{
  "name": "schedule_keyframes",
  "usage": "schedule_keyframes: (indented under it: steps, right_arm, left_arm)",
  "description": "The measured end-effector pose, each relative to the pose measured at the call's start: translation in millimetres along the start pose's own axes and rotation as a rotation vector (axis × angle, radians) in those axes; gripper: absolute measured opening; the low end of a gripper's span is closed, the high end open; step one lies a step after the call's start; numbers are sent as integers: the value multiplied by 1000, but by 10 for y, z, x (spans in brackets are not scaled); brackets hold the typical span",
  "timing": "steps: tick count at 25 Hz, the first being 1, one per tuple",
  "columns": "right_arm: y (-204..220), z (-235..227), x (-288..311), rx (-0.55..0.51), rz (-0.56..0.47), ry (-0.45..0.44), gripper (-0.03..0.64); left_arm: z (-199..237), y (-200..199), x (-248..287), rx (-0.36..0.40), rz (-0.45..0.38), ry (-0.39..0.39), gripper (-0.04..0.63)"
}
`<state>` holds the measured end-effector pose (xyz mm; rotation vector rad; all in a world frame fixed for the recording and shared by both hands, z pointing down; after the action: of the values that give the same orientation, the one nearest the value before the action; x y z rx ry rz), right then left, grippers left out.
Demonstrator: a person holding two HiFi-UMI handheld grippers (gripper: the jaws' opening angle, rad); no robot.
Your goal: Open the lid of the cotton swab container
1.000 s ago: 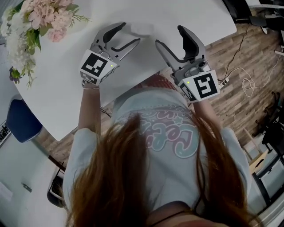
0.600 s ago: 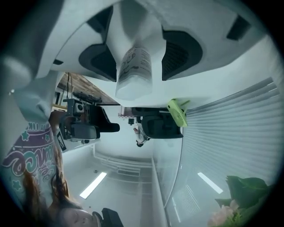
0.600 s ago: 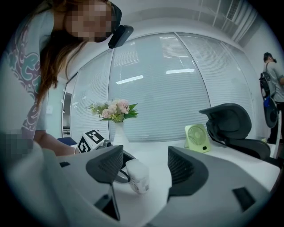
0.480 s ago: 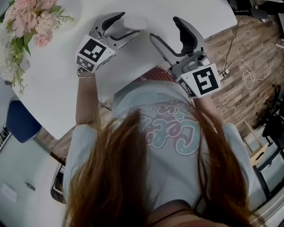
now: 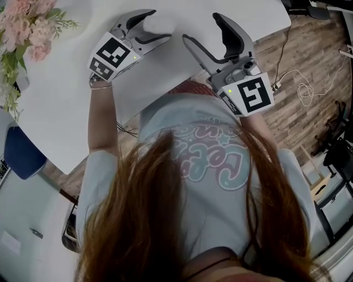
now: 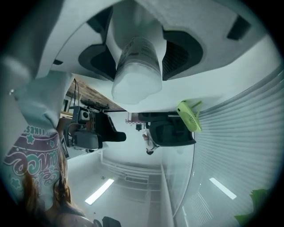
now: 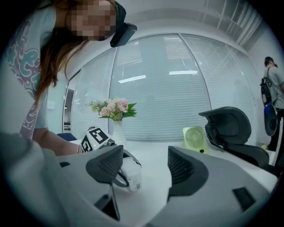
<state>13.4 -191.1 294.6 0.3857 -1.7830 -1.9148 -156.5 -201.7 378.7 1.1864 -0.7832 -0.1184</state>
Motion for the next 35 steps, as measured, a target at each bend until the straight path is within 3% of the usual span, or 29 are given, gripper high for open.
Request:
schedule_keyframes:
  steps: [16, 35]
  right_arm:
    - [35, -238, 55, 72, 4, 46, 299]
    - [-237, -379, -233, -2, -71, 48, 298]
  left_arm:
    - [-17, 9, 82, 60, 78, 23, 273]
    - [-11, -1, 126, 76, 102, -35, 195]
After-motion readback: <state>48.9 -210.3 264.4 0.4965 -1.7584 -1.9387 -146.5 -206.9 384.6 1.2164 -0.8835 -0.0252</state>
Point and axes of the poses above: the fingertips, and each gripper's own axes: x forward along the fingers, z to its left, y out of its underside, the point moved 7 cm from there along -x, backward along the fingers, and after that the axes turned 10 degrees about -x, right-handed, at the moved point
